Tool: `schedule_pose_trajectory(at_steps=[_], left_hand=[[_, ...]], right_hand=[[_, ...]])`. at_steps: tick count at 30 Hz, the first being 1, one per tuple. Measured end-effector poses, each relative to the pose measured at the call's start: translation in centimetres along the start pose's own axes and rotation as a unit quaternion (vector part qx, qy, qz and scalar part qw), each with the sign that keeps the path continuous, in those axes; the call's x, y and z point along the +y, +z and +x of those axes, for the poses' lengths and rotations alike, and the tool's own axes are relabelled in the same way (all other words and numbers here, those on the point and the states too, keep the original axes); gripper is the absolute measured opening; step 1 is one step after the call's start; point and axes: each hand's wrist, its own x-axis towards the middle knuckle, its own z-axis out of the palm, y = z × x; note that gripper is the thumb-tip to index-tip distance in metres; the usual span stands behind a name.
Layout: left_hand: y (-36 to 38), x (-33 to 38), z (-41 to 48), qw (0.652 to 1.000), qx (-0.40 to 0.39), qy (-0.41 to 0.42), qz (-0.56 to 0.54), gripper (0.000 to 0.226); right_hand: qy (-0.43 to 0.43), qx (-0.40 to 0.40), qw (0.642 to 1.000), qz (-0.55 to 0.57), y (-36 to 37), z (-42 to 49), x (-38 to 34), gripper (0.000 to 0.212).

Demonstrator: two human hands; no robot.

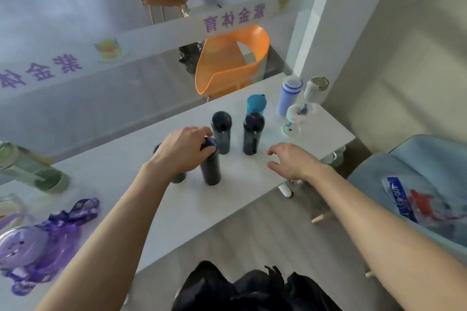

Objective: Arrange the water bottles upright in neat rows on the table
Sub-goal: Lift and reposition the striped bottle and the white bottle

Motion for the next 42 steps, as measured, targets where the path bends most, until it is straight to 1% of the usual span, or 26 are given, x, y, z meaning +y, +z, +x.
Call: schedule_pose_trajectory(at_steps=[3, 6, 8, 11, 13, 17, 20, 24, 28, 31, 33, 34, 36, 37, 39, 42], left_hand=[[-0.6, 3.0, 3.3, 1.000, 0.006, 0.002, 0.007, 0.036], [-0.7, 5.0, 7.6, 1.000, 0.013, 0.017, 0.006, 0.036], [-0.6, 5.8, 11.0, 1.000, 0.012, 0.025, 0.004, 0.042], [-0.4, 7.3, 16.4, 0.998, 0.018, 0.051, 0.015, 0.046], [-0.1, 8.7, 19.9, 0.998, 0.019, 0.065, 0.014, 0.047], [1.0, 11.4, 26.4, 0.997, 0.017, 0.079, 0.017, 0.051], [2.4, 12.7, 29.9, 0.997, 0.019, 0.077, 0.002, 0.065], [4.9, 14.3, 34.2, 0.997, 0.012, 0.070, 0.007, 0.086], [7.0, 16.2, 37.7, 0.999, -0.005, 0.044, -0.009, 0.095], [8.4, 17.2, 39.6, 0.999, -0.017, 0.008, -0.027, 0.100], [9.3, 18.1, 40.7, 0.999, -0.025, -0.015, -0.032, 0.107], [9.8, 18.5, 41.3, 0.999, -0.033, -0.024, -0.036, 0.112], [11.0, 19.2, 42.0, 0.997, -0.056, -0.033, -0.048, 0.121], [11.6, 19.5, 42.3, 0.996, -0.066, -0.036, -0.055, 0.122], [12.6, 19.7, 42.7, 0.994, -0.072, -0.046, -0.062, 0.113], [13.6, 19.4, 43.4, 0.993, -0.034, -0.072, -0.083, 0.096]], right_hand=[[0.002, 0.017, 1.000, 0.010, -2.5, 1.6, 3.2, 0.051], [0.006, 0.052, 0.998, 0.022, -4.8, 3.9, 5.9, 0.048], [0.015, 0.079, 0.996, 0.039, -6.2, 5.9, 7.8, 0.042], [0.031, 0.131, 0.989, 0.064, -8.1, 8.4, 11.1, 0.027], [0.055, 0.157, 0.983, 0.081, -9.1, 9.9, 13.3, 0.025], [0.083, 0.166, 0.979, 0.089, -10.6, 12.5, 17.3, 0.037], [0.100, 0.150, 0.981, 0.073, -11.8, 14.0, 19.4, 0.041], [0.116, 0.144, 0.981, 0.060, -12.4, 17.7, 22.5, 0.059], [0.103, 0.134, 0.983, 0.065, -12.1, 23.2, 25.7, 0.072], [0.088, 0.121, 0.988, 0.048, -11.4, 27.2, 27.9, 0.092], [0.075, 0.102, 0.991, 0.039, -11.4, 28.5, 28.1, 0.105], [0.070, 0.091, 0.993, 0.034, -11.2, 29.1, 28.2, 0.108], [0.063, 0.074, 0.995, 0.026, -10.4, 29.8, 28.4, 0.104], [0.059, 0.077, 0.995, 0.026, -9.8, 30.2, 28.5, 0.099], [0.040, 0.097, 0.994, 0.033, -9.1, 31.1, 28.6, 0.093], [-0.003, 0.101, 0.994, 0.049, -9.0, 33.5, 28.8, 0.095]])
